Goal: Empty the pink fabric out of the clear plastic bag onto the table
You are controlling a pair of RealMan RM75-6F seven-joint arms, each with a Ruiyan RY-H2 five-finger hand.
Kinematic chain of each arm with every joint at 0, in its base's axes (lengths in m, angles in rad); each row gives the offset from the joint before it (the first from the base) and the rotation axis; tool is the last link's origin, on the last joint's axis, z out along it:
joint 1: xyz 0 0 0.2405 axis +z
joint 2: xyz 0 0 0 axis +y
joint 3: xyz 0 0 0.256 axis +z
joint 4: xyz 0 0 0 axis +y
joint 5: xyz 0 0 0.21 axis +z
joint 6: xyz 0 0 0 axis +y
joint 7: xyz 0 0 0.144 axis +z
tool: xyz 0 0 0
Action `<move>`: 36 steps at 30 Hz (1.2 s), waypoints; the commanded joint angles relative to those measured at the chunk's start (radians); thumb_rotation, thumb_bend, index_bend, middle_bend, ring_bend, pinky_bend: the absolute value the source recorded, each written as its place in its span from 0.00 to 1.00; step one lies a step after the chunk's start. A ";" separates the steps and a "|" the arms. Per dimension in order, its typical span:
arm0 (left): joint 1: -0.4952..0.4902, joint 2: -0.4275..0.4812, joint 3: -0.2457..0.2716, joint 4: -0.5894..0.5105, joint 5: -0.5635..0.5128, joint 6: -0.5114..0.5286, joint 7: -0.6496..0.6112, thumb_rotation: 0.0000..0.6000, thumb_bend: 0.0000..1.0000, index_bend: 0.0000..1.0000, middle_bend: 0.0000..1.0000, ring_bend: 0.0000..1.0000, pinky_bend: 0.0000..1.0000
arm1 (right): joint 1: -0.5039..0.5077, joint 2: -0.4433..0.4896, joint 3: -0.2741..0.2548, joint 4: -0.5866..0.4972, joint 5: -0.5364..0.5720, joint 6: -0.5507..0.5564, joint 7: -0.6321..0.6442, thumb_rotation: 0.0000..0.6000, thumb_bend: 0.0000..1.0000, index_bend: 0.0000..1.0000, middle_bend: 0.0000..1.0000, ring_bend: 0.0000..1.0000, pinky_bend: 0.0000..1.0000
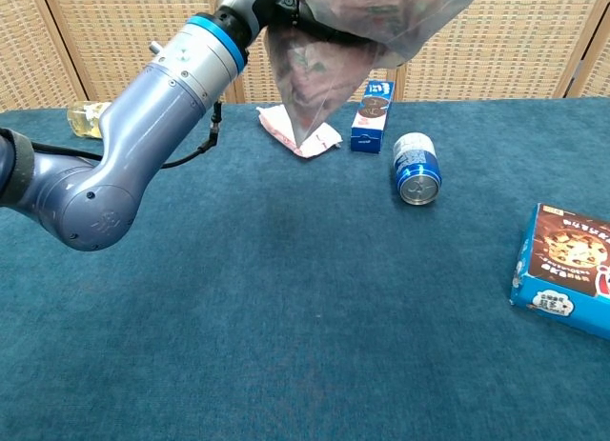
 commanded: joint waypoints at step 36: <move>0.054 0.099 0.065 -0.098 0.022 -0.069 0.050 1.00 0.18 0.02 0.00 0.00 0.11 | -0.045 -0.050 0.009 -0.034 -0.076 0.107 0.008 1.00 0.64 0.75 0.15 0.07 0.05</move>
